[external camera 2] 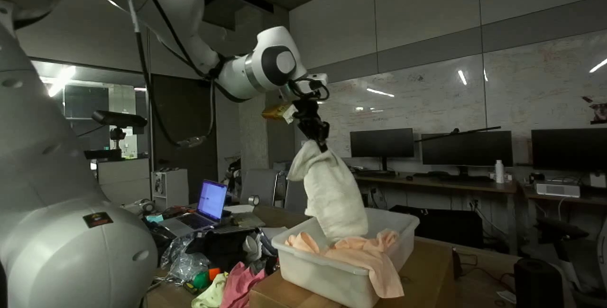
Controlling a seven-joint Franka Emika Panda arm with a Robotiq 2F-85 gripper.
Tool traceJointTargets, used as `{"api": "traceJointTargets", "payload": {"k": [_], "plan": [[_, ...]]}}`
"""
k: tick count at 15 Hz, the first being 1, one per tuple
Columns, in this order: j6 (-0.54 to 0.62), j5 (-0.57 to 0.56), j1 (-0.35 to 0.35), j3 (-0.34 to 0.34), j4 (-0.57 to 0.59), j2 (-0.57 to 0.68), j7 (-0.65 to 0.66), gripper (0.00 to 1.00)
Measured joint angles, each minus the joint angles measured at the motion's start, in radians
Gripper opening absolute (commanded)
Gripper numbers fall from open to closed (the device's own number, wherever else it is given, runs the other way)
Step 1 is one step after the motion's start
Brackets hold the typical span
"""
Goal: Pick up the clothes from the box and put them on the table
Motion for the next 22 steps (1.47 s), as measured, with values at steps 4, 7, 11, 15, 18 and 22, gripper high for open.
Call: {"api": "traceJointTargets", "payload": {"k": [4, 7, 11, 15, 18, 22], "plan": [[-0.006, 0.031, 0.002, 0.106, 0.002, -0.105, 0.128, 0.03], [-0.023, 0.072, 0.033, 0.157, 0.015, -0.131, 0.137, 0.03], [-0.100, 0.162, 0.163, 0.193, 0.064, -0.106, 0.063, 0.03], [-0.217, 0.190, 0.237, 0.251, 0.175, -0.003, 0.015, 0.03], [-0.271, 0.142, 0.233, 0.291, 0.270, 0.109, 0.019, 0.03], [-0.266, -0.032, 0.213, 0.311, 0.364, 0.244, 0.141, 0.05]]}}
